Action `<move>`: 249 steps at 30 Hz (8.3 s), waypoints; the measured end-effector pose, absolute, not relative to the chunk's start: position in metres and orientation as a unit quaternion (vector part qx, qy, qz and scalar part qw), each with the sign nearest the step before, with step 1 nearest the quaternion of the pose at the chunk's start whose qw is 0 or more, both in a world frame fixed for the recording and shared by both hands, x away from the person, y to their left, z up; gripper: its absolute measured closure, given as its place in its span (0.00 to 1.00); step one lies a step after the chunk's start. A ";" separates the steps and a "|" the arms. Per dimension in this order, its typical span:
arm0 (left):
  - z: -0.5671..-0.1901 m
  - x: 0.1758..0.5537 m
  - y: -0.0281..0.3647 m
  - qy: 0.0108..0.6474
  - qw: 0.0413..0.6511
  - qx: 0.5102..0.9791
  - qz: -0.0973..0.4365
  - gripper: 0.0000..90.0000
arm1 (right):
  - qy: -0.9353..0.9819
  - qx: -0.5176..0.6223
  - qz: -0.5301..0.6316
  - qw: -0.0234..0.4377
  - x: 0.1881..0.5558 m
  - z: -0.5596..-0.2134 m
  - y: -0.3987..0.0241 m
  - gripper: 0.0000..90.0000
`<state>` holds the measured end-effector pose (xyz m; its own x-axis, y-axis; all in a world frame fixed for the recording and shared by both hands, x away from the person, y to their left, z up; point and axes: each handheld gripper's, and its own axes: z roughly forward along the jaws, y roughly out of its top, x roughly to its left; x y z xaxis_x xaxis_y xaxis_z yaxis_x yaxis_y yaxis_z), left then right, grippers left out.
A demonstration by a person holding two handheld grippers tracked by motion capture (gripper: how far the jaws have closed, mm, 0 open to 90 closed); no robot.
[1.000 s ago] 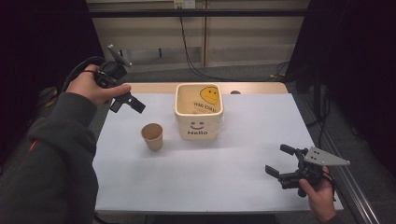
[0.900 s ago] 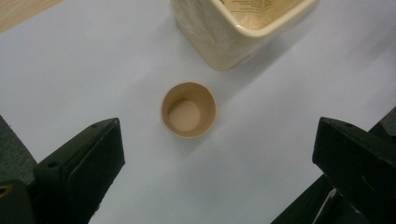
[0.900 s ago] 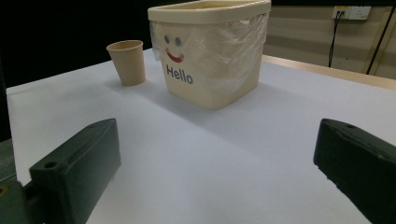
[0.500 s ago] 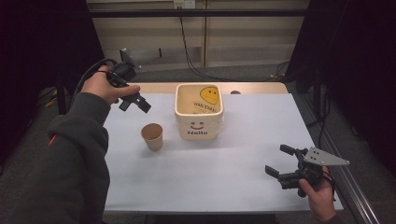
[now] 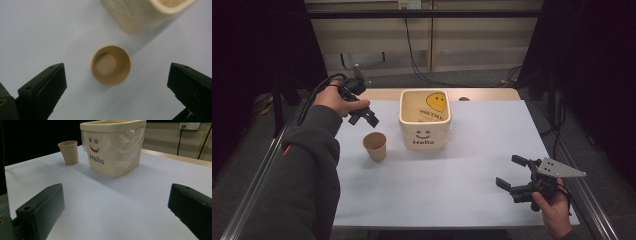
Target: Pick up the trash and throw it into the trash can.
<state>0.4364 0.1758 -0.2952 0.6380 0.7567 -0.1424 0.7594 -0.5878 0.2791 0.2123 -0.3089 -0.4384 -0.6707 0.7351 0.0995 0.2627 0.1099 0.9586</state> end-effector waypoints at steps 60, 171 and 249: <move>-0.372 0.444 0.156 0.445 0.079 0.892 -0.030 0.22 | 0.716 0.349 0.568 0.208 0.213 -0.439 -0.309 0.00; -0.170 0.458 0.081 0.386 0.125 0.914 0.001 0.24 | 0.720 0.344 0.567 0.205 0.214 -0.439 -0.308 0.00; -0.237 0.486 0.039 0.352 0.136 0.926 -0.011 0.16 | 0.721 0.341 0.567 0.206 0.213 -0.439 -0.310 0.00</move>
<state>0.4855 0.0394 -0.2367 0.7517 0.6491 -0.1165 0.6552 -0.7147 0.2450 0.2127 -0.3099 -0.4387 -0.6824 0.7254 0.0903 0.2590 0.1243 0.9579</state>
